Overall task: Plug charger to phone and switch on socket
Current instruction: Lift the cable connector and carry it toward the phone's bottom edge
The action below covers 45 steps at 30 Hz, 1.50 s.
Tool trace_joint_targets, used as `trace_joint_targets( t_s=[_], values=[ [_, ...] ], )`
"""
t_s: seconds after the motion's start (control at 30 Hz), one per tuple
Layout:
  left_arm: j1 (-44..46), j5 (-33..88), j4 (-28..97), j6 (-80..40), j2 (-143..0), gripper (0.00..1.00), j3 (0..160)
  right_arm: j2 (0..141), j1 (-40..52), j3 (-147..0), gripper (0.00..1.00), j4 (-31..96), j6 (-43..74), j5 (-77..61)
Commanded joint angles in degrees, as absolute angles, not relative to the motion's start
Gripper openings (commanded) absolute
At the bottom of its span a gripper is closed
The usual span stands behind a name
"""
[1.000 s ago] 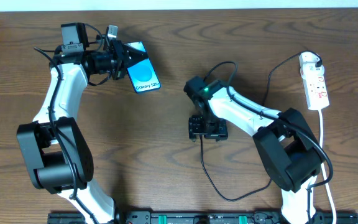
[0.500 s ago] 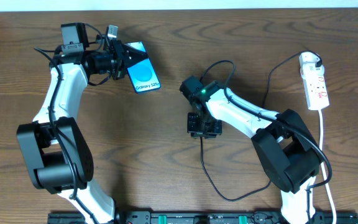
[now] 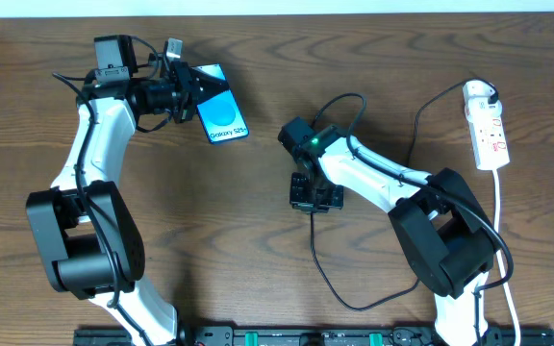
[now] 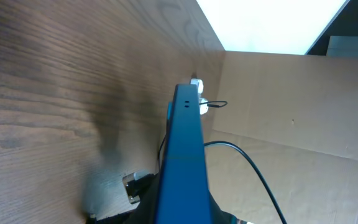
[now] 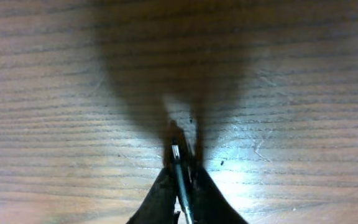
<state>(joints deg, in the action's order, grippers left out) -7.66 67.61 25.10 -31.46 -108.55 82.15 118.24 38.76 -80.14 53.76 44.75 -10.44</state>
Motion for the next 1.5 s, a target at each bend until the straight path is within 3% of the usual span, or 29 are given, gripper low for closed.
trace_joint_targets(
  t_s=[0.0,0.13,0.37,0.63,1.0,1.2,1.47],
  values=[
    [-7.64,69.87,24.80,-31.07,-107.68,0.07,81.93,119.28,39.09,-80.25,0.01,53.32,45.41,-11.88],
    [-7.64,69.91,24.82,-31.09,-107.68,0.07,81.93,119.13,37.41,-80.55,0.01,48.31,44.99,-21.50],
    [-7.64,70.85,20.97,-31.86,-107.68,0.07,81.93,119.04,25.23,-82.08,0.01,33.15,28.93,-62.48],
    [-7.64,74.17,3.31,-44.56,-107.68,0.07,81.93,119.04,17.21,-82.08,0.01,9.63,28.32,-82.00],
    [-5.32,73.91,-26.41,-64.45,-107.68,0.07,81.93,119.04,19.25,-82.08,0.01,-5.50,30.70,-89.49],
    [-2.20,71.90,-27.35,-64.25,-107.68,0.07,81.93,119.04,21.78,-82.08,0.01,-8.19,31.24,-89.49],
    [-1.56,71.33,-27.33,-63.70,-107.68,0.08,81.93,119.04,22.70,-82.08,0.01,-23.83,41.36,-88.55]
  ],
)
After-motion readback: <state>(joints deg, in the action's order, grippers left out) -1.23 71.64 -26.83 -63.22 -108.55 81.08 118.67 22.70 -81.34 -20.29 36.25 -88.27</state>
